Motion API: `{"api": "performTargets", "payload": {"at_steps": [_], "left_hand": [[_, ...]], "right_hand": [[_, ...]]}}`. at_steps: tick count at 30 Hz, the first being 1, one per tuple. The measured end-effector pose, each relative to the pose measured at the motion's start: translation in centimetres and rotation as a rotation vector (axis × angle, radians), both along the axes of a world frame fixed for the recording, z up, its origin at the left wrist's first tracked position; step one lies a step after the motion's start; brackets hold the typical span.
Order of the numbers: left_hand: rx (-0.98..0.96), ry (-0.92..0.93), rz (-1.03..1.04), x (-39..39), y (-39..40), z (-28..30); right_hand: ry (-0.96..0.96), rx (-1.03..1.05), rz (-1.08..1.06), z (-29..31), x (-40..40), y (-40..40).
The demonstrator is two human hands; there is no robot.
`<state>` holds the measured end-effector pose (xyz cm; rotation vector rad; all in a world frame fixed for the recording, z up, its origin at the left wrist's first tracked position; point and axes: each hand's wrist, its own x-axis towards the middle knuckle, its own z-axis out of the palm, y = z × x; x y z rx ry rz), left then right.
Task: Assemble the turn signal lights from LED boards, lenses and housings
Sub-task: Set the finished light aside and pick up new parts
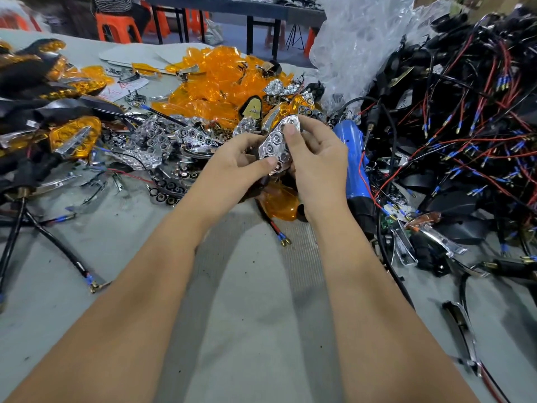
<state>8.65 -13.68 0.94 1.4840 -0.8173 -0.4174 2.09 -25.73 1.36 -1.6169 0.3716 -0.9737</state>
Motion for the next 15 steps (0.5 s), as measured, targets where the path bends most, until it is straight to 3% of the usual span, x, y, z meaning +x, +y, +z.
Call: {"api": "performTargets", "payload": {"at_steps": [3,9,15], "left_hand": [[-0.025,0.052,0.026,-0.1,-0.5,-0.3],[-0.020,-0.081,0.085,0.0,-0.9,-0.8],[-0.094,0.061,0.014,0.8,-0.7,-1.1]], "right_hand": [[0.041,-0.015,-0.009,0.0,0.0,0.1],[0.178,-0.268,-0.047,0.0,-0.1,1.0],[0.072,-0.153,-0.071,0.2,-0.2,0.7]]}}
